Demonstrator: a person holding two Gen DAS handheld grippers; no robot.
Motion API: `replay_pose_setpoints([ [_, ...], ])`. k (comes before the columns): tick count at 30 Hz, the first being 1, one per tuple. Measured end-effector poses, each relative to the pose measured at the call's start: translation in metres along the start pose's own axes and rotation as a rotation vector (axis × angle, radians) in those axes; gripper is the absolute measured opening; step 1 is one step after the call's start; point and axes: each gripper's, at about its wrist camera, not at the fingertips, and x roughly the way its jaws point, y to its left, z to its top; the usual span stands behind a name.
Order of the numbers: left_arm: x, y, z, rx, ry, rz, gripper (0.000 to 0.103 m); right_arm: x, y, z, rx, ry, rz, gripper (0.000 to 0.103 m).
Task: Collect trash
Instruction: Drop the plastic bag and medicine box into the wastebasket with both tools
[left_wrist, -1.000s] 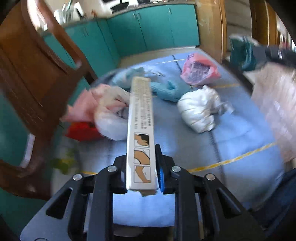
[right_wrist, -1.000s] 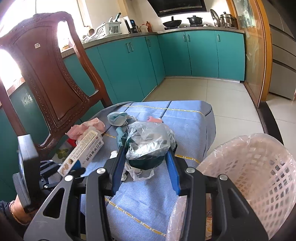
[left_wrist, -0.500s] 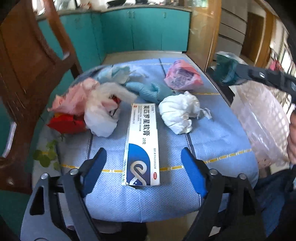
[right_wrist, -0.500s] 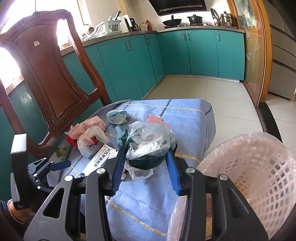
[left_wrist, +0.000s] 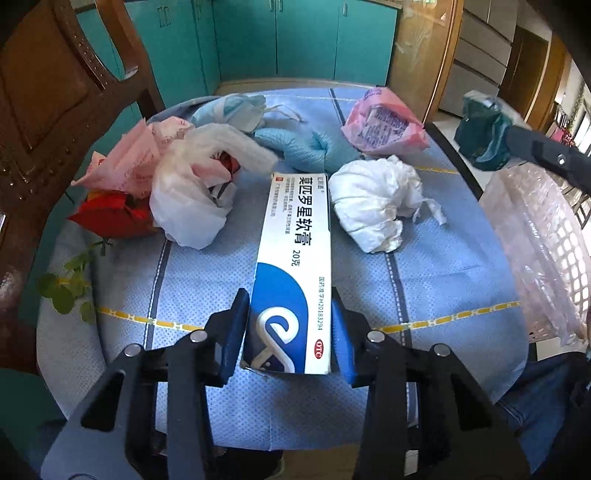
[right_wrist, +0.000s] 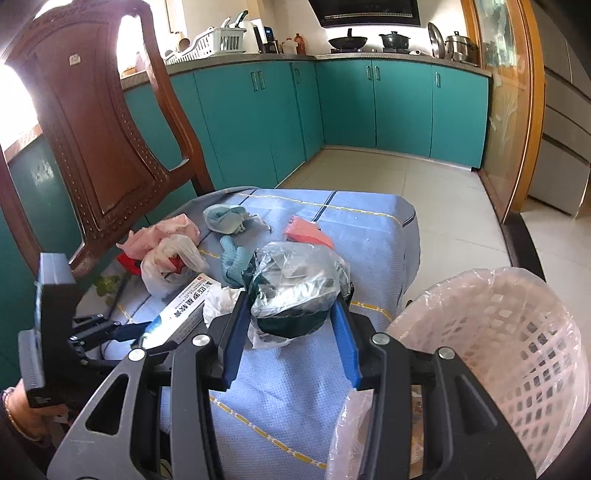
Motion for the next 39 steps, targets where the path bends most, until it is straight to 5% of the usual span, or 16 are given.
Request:
replay_pose_setpoints([
  [16,-0.084,-0.005,0.004,0.035,-0.193,0.044,0.043,-0.010,0.004,-0.006,-0.024,-0.027,-0.017,0.044],
  [23,-0.103,-0.026,0.016,0.064,-0.253,0.002,0.043,-0.064,-0.042,-0.021,0.110,-0.169,-0.060,0.044],
  [28,-0.100,-0.057,0.023,0.113,-0.261,-0.055,0.043,-0.090,-0.090,-0.042,0.247,-0.204,-0.168,0.044],
  [32,-0.095,-0.082,0.026,0.153,-0.258,-0.110,0.043,-0.093,-0.114,-0.056,0.303,-0.150,-0.269,0.044],
  [37,-0.086,-0.114,0.034,0.192,-0.237,-0.180,0.043,-0.057,-0.136,-0.078,0.359,0.095,-0.328,0.046],
  [39,-0.083,-0.129,0.040,0.211,-0.236,-0.205,0.043,-0.056,-0.147,-0.083,0.424,0.127,-0.329,0.050],
])
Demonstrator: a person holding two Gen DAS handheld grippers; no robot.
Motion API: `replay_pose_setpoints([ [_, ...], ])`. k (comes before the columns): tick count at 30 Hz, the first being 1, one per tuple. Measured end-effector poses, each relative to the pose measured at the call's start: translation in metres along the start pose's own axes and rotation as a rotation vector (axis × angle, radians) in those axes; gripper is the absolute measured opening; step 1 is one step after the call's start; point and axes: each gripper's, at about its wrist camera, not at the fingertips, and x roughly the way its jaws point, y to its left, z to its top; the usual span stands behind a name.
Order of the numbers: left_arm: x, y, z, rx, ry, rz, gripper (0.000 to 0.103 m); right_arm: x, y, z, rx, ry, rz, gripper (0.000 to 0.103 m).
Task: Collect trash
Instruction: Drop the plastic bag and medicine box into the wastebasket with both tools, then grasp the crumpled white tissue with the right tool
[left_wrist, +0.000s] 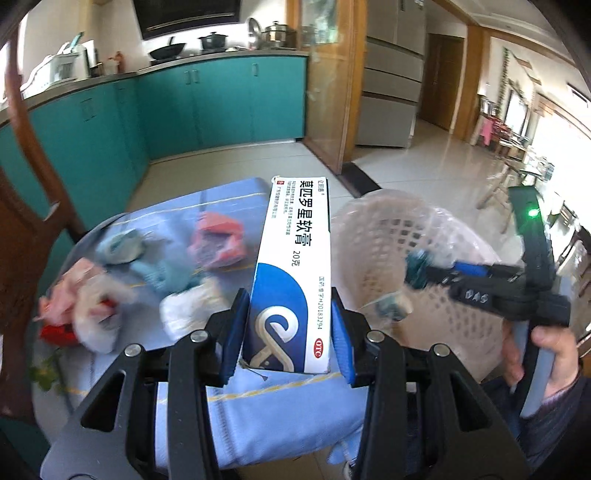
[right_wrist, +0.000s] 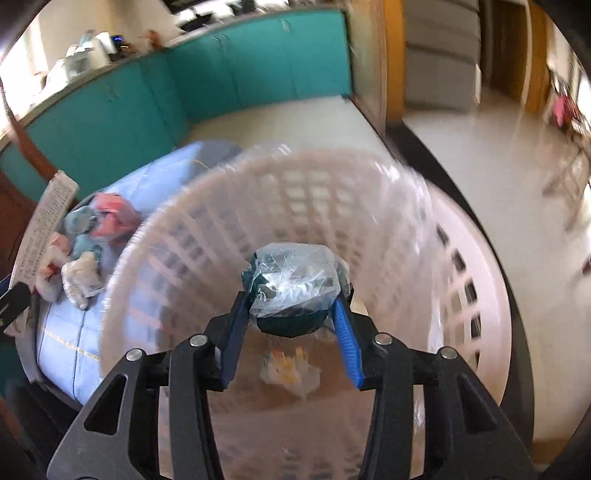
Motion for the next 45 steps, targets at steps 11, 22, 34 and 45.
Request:
replay_pose_setpoints([
  [11,0.041,-0.065,0.008,0.110,0.067,-0.164,0.049,-0.060,-0.070,0.005,0.401,-0.329,0.130,0.075],
  [22,0.006,0.030,-0.020,-0.087,-0.014,0.172,0.069,-0.065,0.003,0.013,0.052,-0.391,0.158,0.086],
  [34,-0.067,0.149,-0.061,-0.253,0.010,0.469,0.063,0.005,0.216,0.017,-0.388,-0.112,0.285,0.086],
  [45,-0.070,0.165,-0.071,-0.297,0.029,0.472,0.072,0.073,0.281,-0.028,-0.595,-0.012,0.110,0.086],
])
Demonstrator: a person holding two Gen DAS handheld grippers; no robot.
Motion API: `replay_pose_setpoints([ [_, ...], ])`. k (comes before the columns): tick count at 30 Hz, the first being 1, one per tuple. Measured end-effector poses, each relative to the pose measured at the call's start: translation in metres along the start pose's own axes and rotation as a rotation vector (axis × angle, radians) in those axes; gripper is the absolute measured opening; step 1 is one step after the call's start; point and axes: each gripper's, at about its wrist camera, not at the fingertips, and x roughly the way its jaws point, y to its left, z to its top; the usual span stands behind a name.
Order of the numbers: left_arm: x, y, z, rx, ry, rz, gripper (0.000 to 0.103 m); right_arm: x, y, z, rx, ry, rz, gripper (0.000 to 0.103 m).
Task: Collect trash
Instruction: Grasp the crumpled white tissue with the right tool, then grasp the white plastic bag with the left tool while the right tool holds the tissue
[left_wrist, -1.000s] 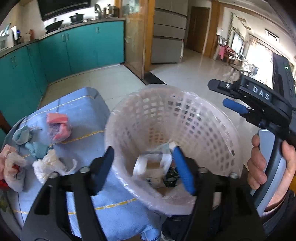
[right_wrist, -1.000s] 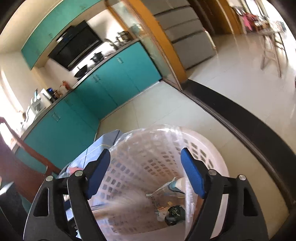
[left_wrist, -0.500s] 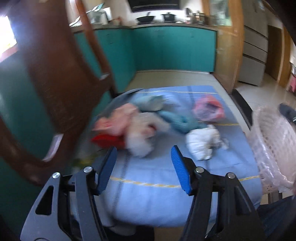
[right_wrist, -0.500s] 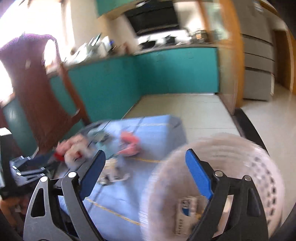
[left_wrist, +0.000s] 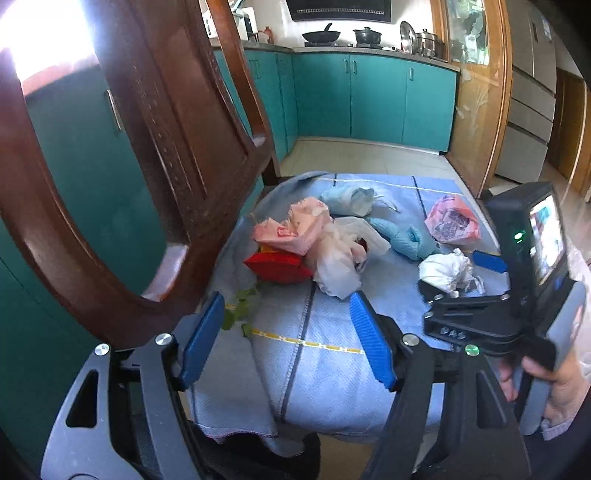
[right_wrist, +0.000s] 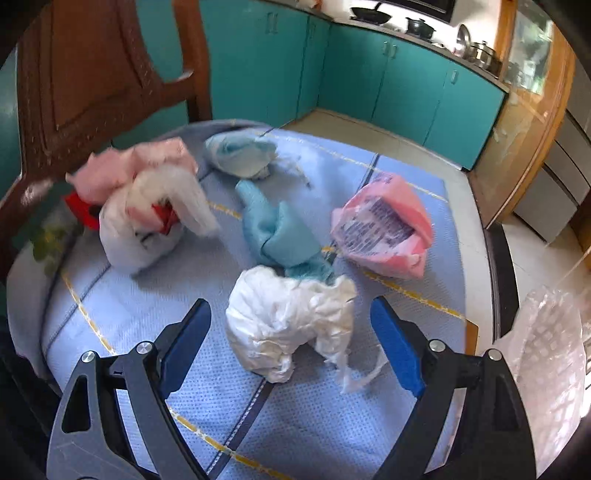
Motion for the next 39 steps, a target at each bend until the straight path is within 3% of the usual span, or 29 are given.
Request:
replay_pose_setpoints([
  [1,0.002,-0.001,0.000,0.004,0.003,-0.001,0.072,0.002,0.000,-0.002,-0.002,0.002,0.002,0.080],
  [2,0.001,-0.002,-0.002,0.007,0.003,0.002,0.072,0.003,0.000,-0.003,-0.006,0.002,-0.001,0.064],
  [6,0.002,-0.002,-0.005,0.000,0.012,-0.009,0.072,-0.002,0.001,-0.008,-0.037,-0.020,-0.003,0.050],
  [17,0.012,-0.019,-0.015,0.008,0.056,-0.045,0.072,-0.059,-0.029,-0.023,0.049,-0.106,0.096,0.050],
  [23,0.013,-0.028,-0.016,0.040,0.059,-0.055,0.074,-0.061,-0.046,-0.024,0.123,-0.098,0.121,0.050],
  [39,0.023,-0.031,-0.022,0.047,0.101,-0.070,0.076,-0.057,-0.044,-0.027,0.128,-0.085,0.118,0.050],
])
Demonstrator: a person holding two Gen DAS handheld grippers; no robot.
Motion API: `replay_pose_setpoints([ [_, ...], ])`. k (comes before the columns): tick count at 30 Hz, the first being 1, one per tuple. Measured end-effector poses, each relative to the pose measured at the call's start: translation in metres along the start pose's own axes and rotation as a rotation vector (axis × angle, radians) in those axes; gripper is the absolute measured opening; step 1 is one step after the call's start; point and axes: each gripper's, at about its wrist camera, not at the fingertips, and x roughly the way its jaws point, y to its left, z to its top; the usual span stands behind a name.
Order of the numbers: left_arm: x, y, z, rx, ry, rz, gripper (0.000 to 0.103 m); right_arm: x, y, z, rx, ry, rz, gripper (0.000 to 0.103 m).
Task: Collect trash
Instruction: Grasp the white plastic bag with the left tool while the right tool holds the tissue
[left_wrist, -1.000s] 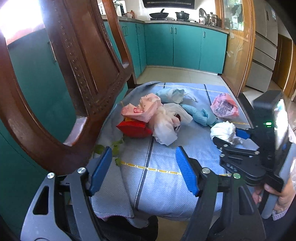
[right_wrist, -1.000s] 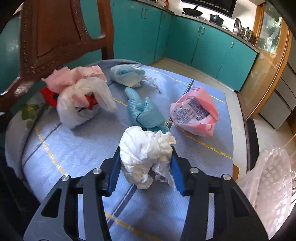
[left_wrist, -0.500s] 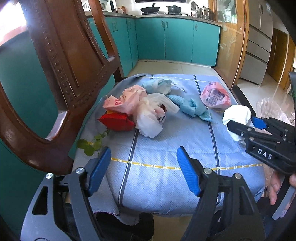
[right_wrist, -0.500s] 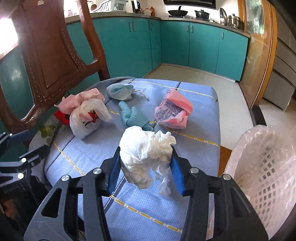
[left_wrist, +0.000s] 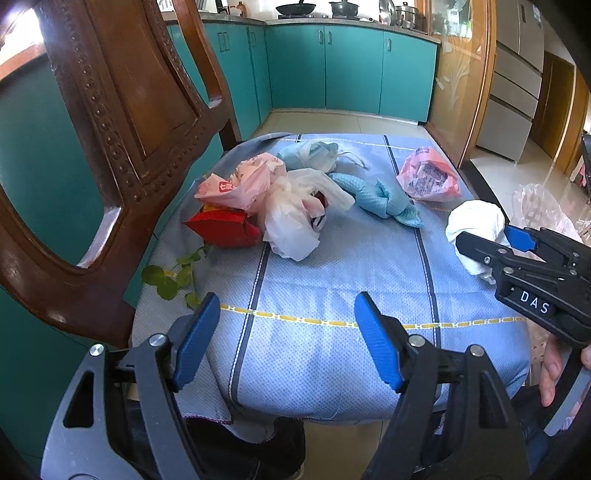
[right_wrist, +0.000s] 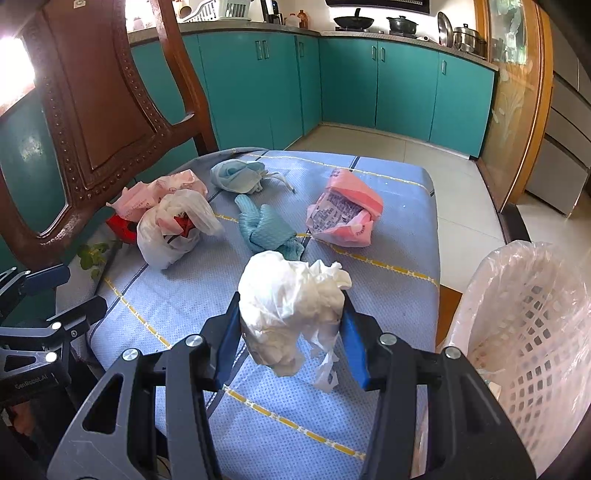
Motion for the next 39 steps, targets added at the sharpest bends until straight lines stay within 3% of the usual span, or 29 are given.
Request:
replay_pose_setpoints([
  [14,0.007,-0.002,-0.002,-0.002,0.019,-0.012,0.076,-0.003,-0.003,0.000,0.011,-0.006,-0.001,0.050],
  [18,0.009,0.005,0.008,-0.045,0.020,-0.088,0.076,-0.005,-0.009,0.001,0.035,-0.009,0.005,0.050],
  [26,0.044,0.007,0.033,-0.094,0.070,-0.140,0.076,-0.010,-0.016,0.001,0.056,-0.013,0.002,0.050],
  [33,0.085,-0.008,0.059,-0.056,0.089,-0.056,0.078,-0.010,-0.013,0.000,0.041,-0.012,0.012,0.050],
  [34,0.090,-0.010,0.060,-0.047,0.095,-0.055,0.070,-0.010,-0.013,0.000,0.039,-0.008,0.022,0.050],
  [35,0.096,-0.011,0.060,-0.038,0.107,-0.058,0.048,-0.010,-0.012,0.000,0.039,-0.005,0.031,0.050],
  [39,0.097,-0.009,0.050,-0.042,0.117,-0.080,0.022,-0.009,-0.011,-0.001,0.038,-0.006,0.032,0.050],
])
